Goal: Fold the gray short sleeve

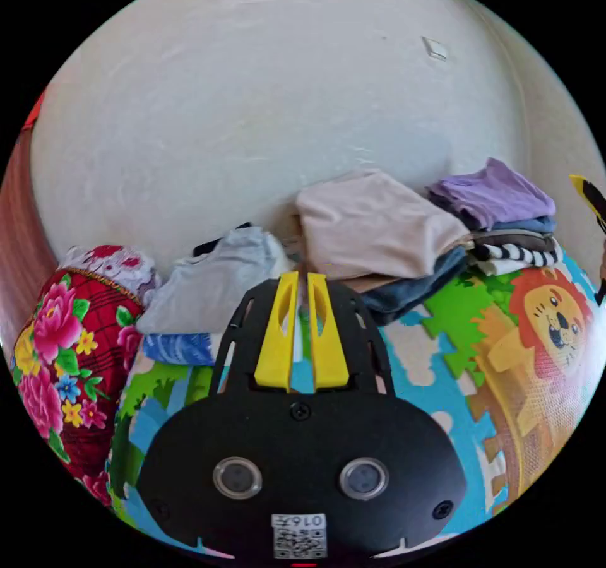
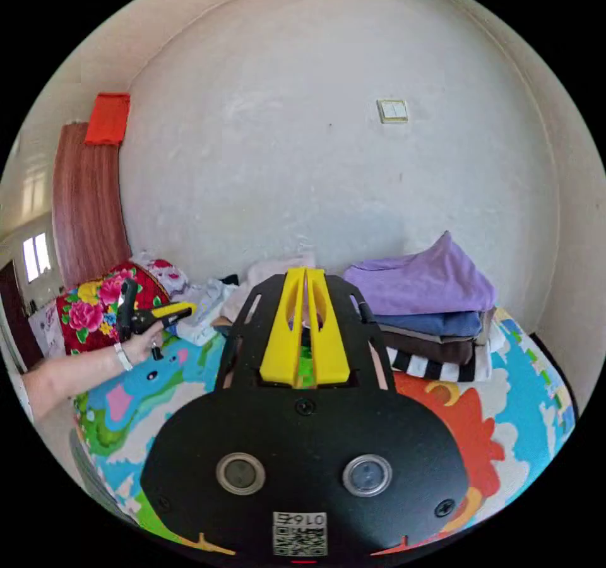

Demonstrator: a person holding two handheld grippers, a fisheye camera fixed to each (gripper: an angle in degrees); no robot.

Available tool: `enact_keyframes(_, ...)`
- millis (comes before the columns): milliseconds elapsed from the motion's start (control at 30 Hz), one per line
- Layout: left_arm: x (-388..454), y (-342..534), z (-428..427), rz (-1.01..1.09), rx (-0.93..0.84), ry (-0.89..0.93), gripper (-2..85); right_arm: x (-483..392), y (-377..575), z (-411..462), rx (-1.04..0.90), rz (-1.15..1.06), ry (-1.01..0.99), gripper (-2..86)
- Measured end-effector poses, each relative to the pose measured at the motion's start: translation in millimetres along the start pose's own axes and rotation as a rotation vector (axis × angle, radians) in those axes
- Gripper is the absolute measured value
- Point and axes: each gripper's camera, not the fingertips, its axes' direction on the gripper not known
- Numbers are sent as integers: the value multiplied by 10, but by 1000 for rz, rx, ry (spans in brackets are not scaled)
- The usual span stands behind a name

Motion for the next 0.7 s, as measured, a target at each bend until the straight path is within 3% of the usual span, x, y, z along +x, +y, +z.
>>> enact_keyframes(133, -882, 350, 126, -93, -44, -78, 88, -270, 251, 435, -2, 139, -196, 10)
enact_keyframes(200, -1159, 469, 269, -82, -80, -76, 146, -550, 501, 739, -66, 33, -247, 17)
enact_keyframes(267, -1263, 510, 397, -69, -92, -58, 152, -707, 658, 934, -120, -52, -164, 22)
enact_keyframes(367, -1341, 549, 661, -112, -103, -34, 143, -849, 784, 1094, -229, -152, -125, 35)
enact_keyframes(500, -1394, 696, 1110, -211, -237, -40, 112, -851, 906, 1028, -169, -136, -175, 25)
enact_keyframes(633, -1599, 875, 985, -302, -213, 59, 5, -887, 1048, 1062, -199, -116, -291, 19)
enact_keyframes(700, -1767, 953, 738, -289, -202, 152, -5, -1003, 1160, 1048, -205, -138, -295, 18)
